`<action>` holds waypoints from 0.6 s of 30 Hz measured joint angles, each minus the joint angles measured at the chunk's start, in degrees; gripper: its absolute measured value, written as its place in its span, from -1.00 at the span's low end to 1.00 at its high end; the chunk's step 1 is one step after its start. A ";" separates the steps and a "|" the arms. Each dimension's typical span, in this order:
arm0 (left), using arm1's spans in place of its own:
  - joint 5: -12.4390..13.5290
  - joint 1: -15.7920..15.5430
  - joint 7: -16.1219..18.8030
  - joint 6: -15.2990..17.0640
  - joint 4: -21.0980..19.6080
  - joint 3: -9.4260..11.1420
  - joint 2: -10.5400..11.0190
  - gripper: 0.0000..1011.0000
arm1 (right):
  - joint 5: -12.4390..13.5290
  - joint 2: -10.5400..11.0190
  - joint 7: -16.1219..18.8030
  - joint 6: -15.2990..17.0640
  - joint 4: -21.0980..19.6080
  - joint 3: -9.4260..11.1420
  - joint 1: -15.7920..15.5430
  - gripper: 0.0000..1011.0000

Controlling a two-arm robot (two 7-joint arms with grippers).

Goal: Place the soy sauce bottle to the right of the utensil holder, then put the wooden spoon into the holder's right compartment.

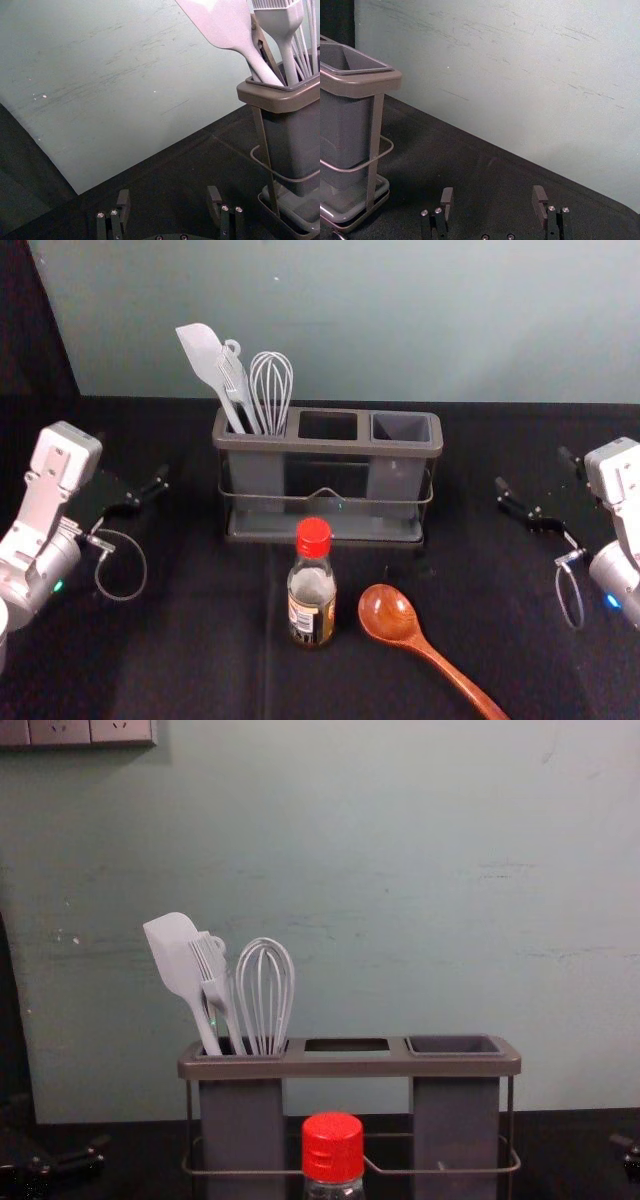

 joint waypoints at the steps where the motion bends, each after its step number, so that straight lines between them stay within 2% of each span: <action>1: 0.00 0.00 0.00 0.00 0.00 0.00 0.00 0.99 | 0.00 0.00 0.00 0.00 0.00 0.00 0.00 0.99; 18: 0.00 0.00 0.00 0.00 0.00 0.00 0.00 0.99 | 0.00 0.00 0.00 0.00 0.00 0.00 0.00 0.99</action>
